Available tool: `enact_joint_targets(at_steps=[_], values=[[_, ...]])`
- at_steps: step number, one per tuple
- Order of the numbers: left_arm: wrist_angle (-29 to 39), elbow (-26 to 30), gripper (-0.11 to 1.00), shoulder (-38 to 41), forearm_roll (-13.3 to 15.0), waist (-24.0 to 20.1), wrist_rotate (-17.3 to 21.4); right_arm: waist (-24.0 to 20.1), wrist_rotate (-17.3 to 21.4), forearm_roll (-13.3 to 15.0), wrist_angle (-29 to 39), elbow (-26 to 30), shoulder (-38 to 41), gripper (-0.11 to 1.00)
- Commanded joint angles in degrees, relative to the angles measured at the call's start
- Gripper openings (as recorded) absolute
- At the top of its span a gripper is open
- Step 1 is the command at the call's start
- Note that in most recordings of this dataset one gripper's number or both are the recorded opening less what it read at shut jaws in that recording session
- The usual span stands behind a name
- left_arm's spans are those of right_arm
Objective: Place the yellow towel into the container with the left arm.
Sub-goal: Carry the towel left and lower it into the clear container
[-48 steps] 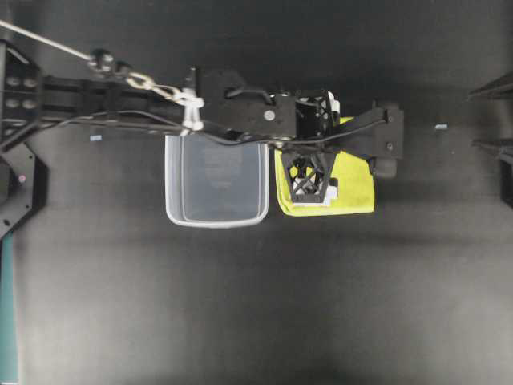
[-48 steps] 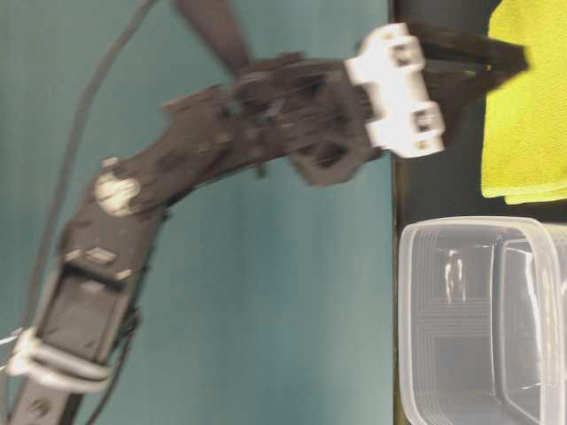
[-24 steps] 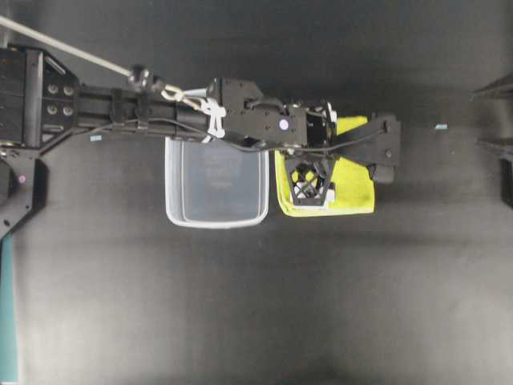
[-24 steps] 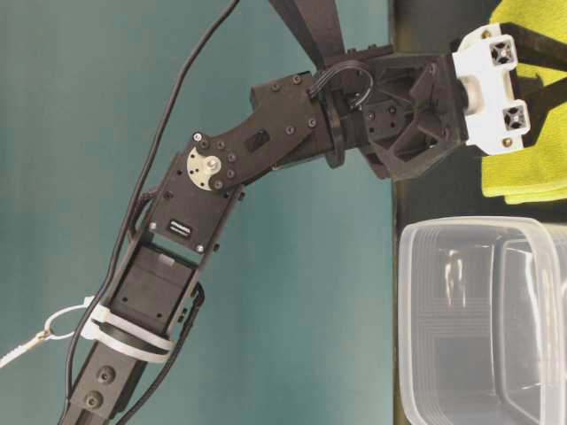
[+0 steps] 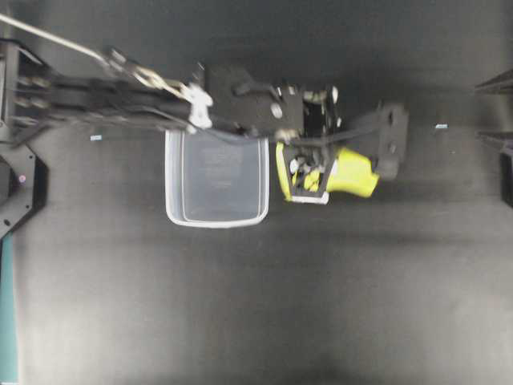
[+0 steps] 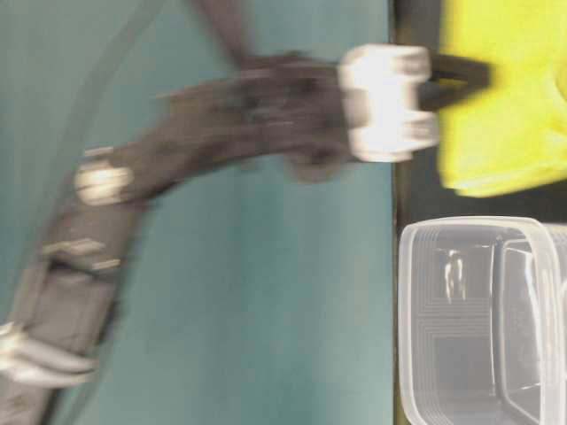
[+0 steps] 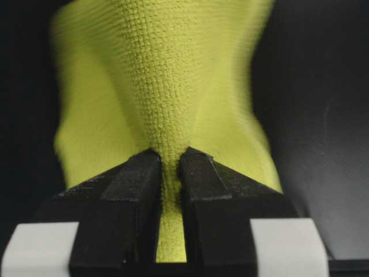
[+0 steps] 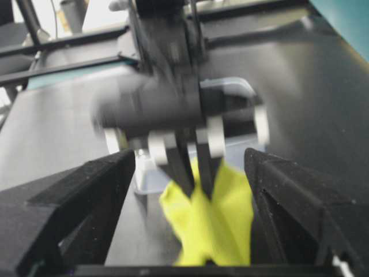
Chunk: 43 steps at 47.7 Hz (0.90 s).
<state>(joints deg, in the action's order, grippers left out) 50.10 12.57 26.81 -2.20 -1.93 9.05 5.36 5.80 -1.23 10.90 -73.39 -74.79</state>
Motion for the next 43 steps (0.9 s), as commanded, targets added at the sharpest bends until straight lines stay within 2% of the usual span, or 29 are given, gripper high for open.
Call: enact_joint_targets(at_steps=[1,10,18,22,29,34,43], values=[[4.3,1.6,0.07,-8.1,-0.3,0.4,-0.4,0.4,0.2,-0.1,-0.3,0.4,0.3,0.74],[10.6,-5.1,0.07,-19.3,-0.3,-0.1,-0.3,0.7,0.3,-0.1,-0.4,0.4,0.0,0.74],[10.7,-16.7,0.07,-26.9,-0.3,-0.1,-0.8,0.8,0.3,-0.1,-0.3,0.5,-0.4,0.74],[9.2,-23.6,0.07,-29.4,-0.3,-0.1,-2.0,0.8,0.3,-0.1,-0.4,0.5,-0.4,0.74],[3.3,-31.6,0.07,-32.5,-0.2,-0.4,-3.5,1.1,0.3,-0.1,-0.7,0.3,-0.4,0.74],[-0.2,-34.1,0.07,-33.8,-0.3,-0.3,-3.8,1.5,0.4,-0.3,-0.9,0.2,-0.5,0.74],[-1.2,-34.8,0.07,-33.6,-0.3,-0.5,-3.2,1.6,0.7,-0.3,-1.0,0.2,-0.4,0.74]])
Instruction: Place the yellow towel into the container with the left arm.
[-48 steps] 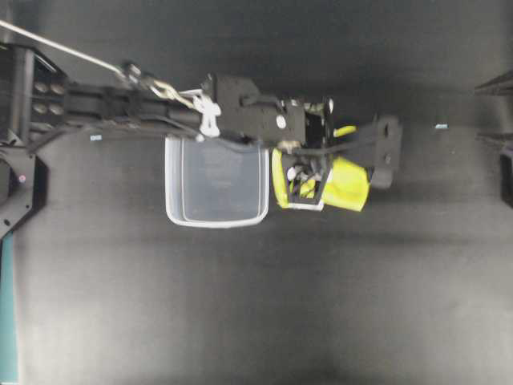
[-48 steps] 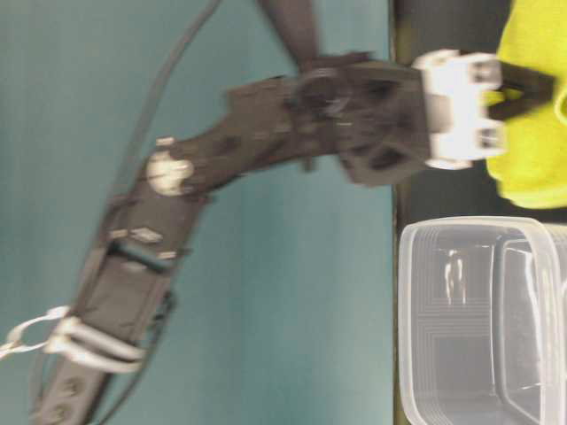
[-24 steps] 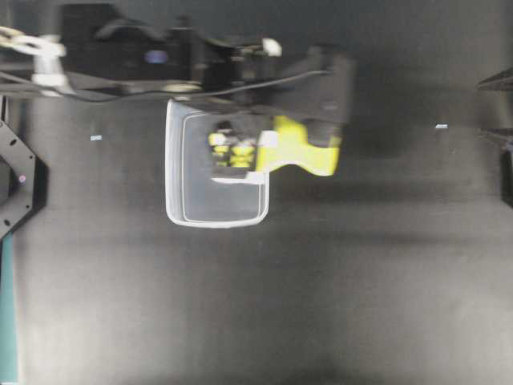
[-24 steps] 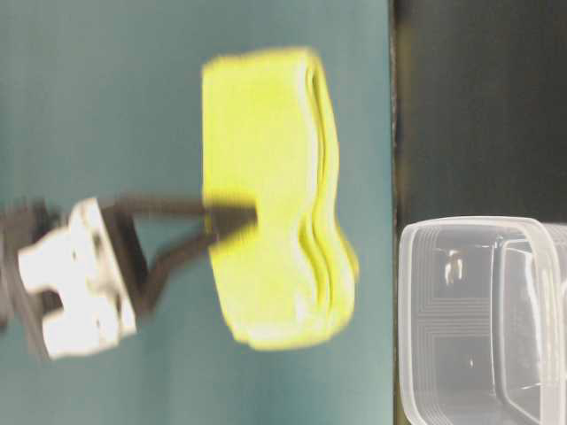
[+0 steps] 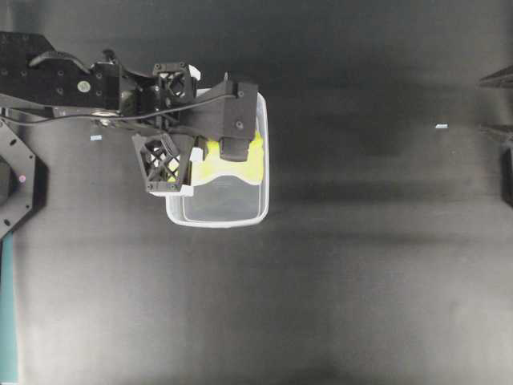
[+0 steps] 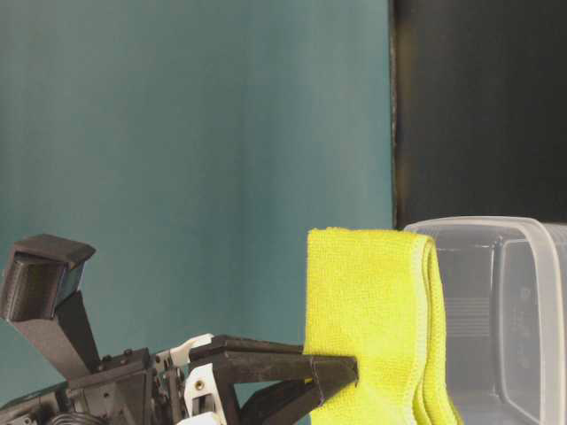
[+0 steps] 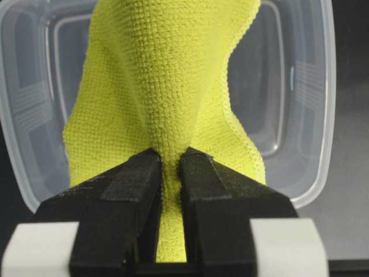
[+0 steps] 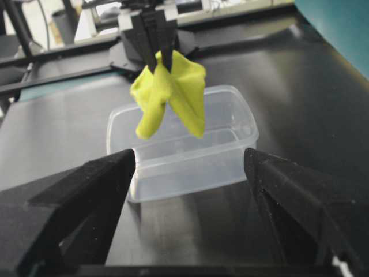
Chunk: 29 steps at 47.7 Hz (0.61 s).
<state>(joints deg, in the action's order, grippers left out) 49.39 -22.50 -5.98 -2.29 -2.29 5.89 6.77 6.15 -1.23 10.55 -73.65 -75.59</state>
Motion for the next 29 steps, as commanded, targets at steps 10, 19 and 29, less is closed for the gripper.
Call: enact_joint_targets(at_steps=[10,19,29], values=[[-2.4,-0.7,0.07,0.4,-0.2,-0.7,0.2,0.2,2.5,-0.3,-0.6,0.4,0.4,0.74],[-6.2,-2.5,0.07,1.0,-0.2,-0.7,-0.4,0.2,2.5,-0.3,-0.6,0.4,0.3,0.74],[-8.6,-4.7,0.27,1.8,-0.2,-0.8,-0.7,0.2,2.5,-0.3,-0.6,0.4,0.3,0.74]])
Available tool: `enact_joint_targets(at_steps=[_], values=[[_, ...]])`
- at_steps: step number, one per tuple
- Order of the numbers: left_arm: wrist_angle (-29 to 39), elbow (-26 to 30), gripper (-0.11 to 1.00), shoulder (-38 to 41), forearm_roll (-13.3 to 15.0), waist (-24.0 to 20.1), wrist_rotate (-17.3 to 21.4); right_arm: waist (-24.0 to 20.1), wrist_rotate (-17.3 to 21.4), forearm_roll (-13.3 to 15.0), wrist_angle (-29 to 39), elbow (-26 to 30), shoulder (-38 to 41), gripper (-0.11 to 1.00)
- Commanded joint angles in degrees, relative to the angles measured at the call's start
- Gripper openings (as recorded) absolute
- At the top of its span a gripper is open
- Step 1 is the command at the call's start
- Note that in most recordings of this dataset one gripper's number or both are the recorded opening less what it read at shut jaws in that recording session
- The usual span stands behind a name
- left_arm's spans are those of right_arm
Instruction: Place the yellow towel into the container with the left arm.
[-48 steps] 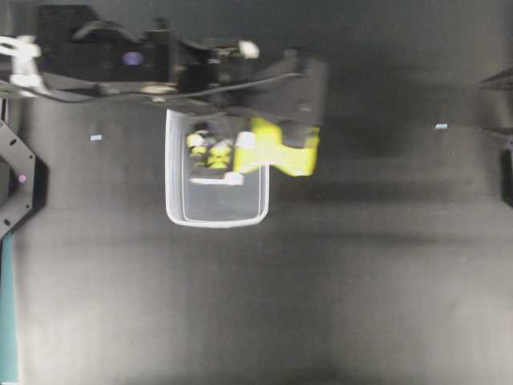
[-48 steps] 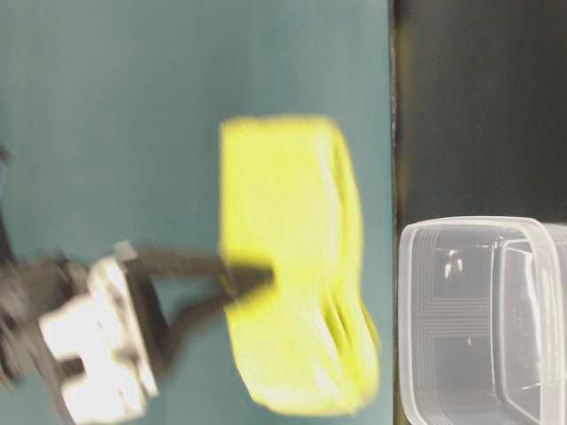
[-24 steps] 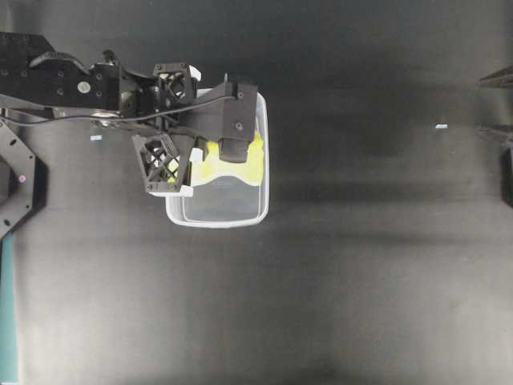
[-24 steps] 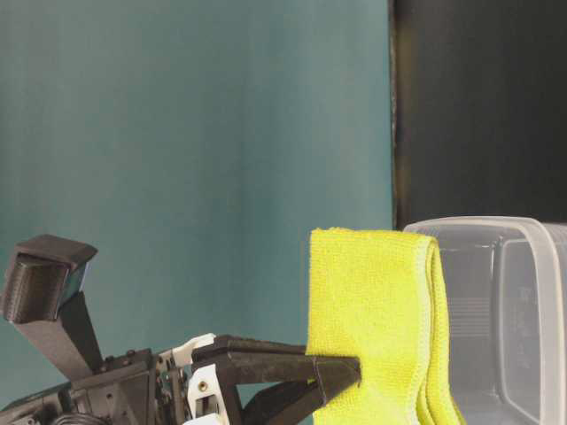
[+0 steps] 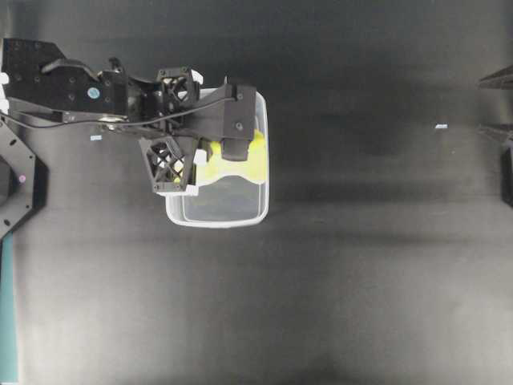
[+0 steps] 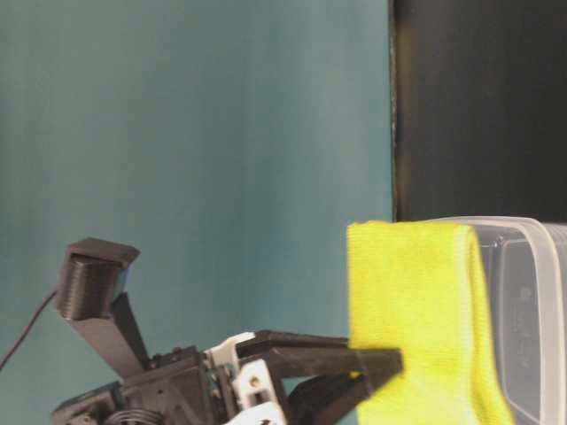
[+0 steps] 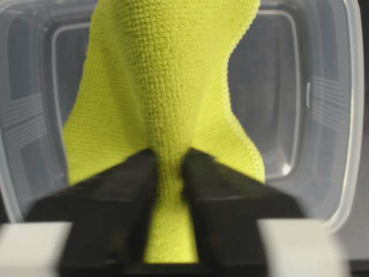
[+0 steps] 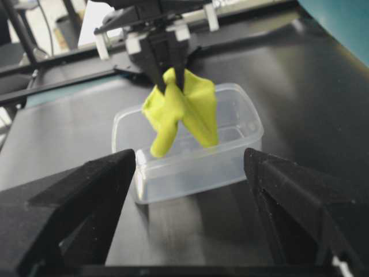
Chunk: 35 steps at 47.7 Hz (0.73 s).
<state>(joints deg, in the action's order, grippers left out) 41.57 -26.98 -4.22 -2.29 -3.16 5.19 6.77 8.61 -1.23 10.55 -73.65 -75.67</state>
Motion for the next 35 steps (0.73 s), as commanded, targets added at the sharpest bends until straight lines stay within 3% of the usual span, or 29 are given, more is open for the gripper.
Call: enact_joint_targets(at_steps=[1,7,12,23,35], values=[[-0.8,-0.3,0.33,0.2,-0.2,0.1,0.0,0.2,0.1,-0.3,-0.6,0.4,0.3,0.74],[-1.0,0.5,0.71,0.8,-0.2,0.1,-0.8,0.2,0.1,-0.3,-0.6,0.4,0.3,0.74],[-1.1,1.4,0.89,0.4,-0.2,-0.3,-1.9,0.2,0.2,-0.3,-0.5,0.5,0.1,0.74],[-2.7,-1.0,0.88,-9.0,-0.2,-0.7,-7.7,0.2,0.1,-0.3,1.1,1.3,-1.6,0.74],[-9.4,-8.3,0.87,-23.8,-0.2,-0.6,-11.3,0.2,0.1,-0.3,3.3,1.4,-2.5,0.74]])
